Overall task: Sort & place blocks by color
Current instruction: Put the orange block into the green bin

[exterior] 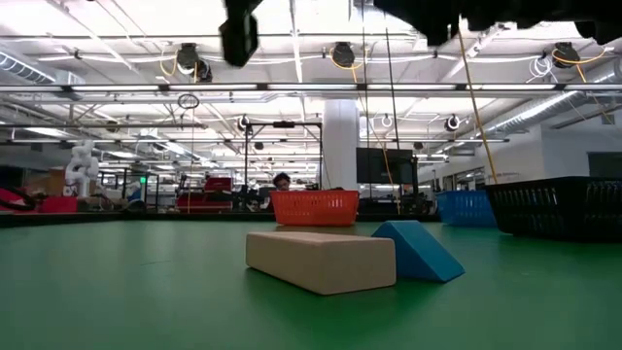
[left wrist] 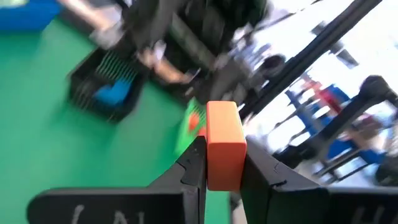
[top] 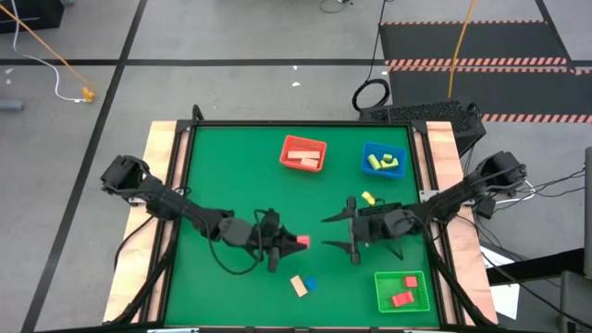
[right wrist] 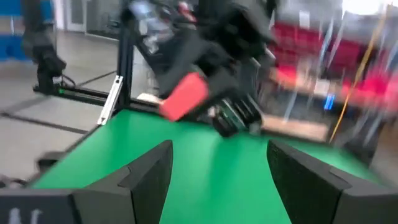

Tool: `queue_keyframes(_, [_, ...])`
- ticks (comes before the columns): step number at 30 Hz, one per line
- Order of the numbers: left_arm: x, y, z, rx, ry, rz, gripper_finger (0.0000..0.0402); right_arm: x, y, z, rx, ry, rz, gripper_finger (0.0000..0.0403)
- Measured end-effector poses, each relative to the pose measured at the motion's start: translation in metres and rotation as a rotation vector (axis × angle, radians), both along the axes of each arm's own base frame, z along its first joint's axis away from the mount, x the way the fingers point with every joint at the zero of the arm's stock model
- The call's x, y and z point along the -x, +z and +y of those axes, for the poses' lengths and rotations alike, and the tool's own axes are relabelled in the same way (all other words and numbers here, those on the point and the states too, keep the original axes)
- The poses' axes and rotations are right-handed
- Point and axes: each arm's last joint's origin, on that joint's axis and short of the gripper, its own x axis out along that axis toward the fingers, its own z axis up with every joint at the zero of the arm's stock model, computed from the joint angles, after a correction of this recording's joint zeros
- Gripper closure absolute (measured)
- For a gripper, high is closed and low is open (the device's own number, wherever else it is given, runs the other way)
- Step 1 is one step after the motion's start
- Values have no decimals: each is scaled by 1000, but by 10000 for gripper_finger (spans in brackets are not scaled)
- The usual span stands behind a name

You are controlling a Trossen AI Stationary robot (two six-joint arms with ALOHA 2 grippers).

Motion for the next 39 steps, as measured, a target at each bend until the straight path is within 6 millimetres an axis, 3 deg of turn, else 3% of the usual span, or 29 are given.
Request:
queue_keyframes(5, [-4, 9, 8, 32, -13, -87, 343, -5, 1, 9, 311, 2, -164, 151])
queue_keyframes(11, [-8, 9, 19, 52, 23, -84, 343, -17, 2, 7, 490, -47, -232, 151])
queue_keyframes(17, [-10, 10, 25, 55, 41, -92, 343, -34, 9, 4, 537, -35, -225, 151])
queue_keyframes(32, [-10, 6, 25, 113, 43, -45, 338, -52, 20, 8, 536, 12, -122, 152])
queue_keyframes(39, [-10, 6, 24, 120, 45, -45, 334, -56, 22, 4, 475, -18, -94, 200])
